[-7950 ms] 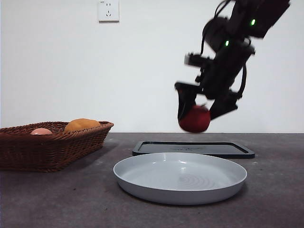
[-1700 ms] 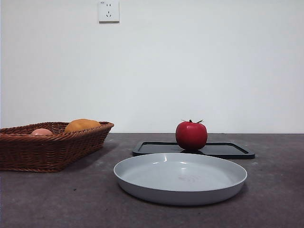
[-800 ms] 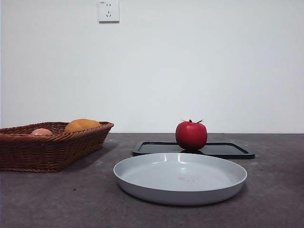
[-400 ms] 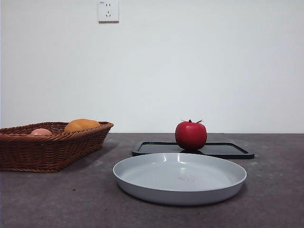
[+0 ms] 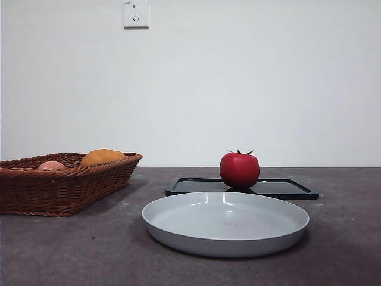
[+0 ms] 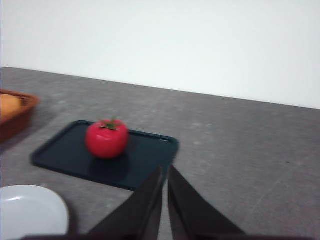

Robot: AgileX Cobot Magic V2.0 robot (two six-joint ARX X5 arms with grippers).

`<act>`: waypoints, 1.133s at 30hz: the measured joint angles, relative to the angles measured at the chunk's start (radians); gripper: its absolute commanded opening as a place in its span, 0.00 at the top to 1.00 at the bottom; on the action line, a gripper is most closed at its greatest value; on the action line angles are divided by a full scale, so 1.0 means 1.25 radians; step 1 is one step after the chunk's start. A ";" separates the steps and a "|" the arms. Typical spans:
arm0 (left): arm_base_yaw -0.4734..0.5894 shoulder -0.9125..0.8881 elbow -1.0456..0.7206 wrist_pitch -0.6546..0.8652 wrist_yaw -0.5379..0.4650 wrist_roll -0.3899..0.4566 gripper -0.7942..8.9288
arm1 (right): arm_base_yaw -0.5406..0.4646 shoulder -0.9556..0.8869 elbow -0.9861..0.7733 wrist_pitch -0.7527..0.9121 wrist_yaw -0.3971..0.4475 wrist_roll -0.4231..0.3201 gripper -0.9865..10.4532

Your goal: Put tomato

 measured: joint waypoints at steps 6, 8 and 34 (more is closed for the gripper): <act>0.000 0.000 0.000 0.000 0.000 0.000 0.91 | -0.001 -0.099 -0.132 0.065 0.058 -0.002 0.90; 0.000 0.000 0.000 0.000 0.000 0.000 0.91 | -0.001 -0.121 -0.162 0.065 0.068 -0.002 0.90; 0.000 0.000 0.000 0.000 0.000 -0.001 0.91 | -0.001 -0.171 -0.245 0.027 0.101 0.007 0.90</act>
